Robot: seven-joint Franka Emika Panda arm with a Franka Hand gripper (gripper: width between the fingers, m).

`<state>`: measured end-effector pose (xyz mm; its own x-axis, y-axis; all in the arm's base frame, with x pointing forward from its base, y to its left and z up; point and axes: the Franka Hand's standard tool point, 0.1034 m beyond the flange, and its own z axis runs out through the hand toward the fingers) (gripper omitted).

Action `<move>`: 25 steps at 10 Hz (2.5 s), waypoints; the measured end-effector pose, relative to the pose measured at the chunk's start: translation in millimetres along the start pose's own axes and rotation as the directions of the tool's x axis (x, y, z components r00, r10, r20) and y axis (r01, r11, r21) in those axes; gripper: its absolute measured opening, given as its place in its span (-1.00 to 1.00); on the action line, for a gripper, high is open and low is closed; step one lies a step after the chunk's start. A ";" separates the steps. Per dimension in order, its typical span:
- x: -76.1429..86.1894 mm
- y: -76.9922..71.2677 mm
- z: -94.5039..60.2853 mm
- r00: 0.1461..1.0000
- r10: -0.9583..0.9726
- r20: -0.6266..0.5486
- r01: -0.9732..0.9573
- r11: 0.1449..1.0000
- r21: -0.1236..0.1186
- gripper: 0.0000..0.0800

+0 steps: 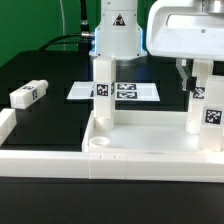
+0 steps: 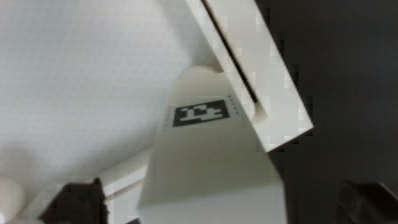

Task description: Assemble desk

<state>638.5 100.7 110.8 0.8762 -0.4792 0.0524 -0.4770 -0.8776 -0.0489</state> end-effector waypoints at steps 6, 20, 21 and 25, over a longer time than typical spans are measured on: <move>0.7 0.8 0.0 0.995 -0.100 -0.004 0.100 0.995 -0.006 -0.29; -1.5 1.8 0.6 0.584 0.810 0.052 -0.811 0.584 0.013 -0.27; -1.6 1.6 0.6 0.538 0.841 0.062 -0.843 0.539 0.012 -0.27; -1.1 1.4 0.7 0.342 0.936 0.078 -0.939 0.343 0.001 -0.27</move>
Offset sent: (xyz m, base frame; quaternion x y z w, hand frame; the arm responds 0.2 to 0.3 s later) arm 0.0000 0.0000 0.0000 0.0000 0.0000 0.0000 1.0000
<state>637.0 100.0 110.0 -0.1414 -0.9843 -0.1056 -0.9865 0.1490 -0.0675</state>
